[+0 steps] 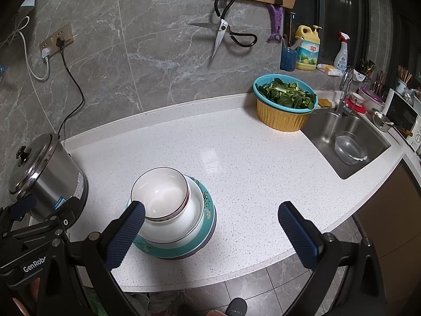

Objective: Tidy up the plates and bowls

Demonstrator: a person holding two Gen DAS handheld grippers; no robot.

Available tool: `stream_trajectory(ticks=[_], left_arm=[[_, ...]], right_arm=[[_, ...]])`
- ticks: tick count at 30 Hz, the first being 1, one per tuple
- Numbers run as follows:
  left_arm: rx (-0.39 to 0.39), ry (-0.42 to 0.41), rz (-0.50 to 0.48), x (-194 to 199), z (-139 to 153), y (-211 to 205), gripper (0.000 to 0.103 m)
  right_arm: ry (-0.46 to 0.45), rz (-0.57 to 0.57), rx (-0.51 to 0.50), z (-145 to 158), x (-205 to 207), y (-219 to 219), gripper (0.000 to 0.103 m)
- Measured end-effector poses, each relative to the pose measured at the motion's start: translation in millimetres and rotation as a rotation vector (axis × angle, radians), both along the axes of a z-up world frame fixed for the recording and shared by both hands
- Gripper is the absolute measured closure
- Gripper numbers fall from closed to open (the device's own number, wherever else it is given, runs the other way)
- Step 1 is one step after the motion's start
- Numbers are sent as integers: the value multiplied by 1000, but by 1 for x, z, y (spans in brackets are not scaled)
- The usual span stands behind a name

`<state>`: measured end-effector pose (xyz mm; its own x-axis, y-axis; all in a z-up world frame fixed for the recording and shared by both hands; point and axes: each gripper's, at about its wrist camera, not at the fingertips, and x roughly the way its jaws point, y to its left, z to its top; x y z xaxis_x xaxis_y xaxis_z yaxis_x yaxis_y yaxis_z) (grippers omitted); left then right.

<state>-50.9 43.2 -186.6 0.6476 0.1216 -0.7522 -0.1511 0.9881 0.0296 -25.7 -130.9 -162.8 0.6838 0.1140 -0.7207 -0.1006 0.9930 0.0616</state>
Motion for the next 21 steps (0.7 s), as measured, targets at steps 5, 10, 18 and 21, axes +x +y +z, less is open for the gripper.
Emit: stream_trajectory(ticks=[5,10,18,21], left_arm=[[-1,-1,0,0,0,0,0],[0,0,2,0,0,0,0],[1,3,1,2,-2,0,0],[0,4,1,2,-3,0,0]], right_arm=[[1,0,0,1,1,0,0],[2,3,0,-1,1,0,0],[4,7,0,-3,1,0,0],[4,7,-1,-3,1,0,0]])
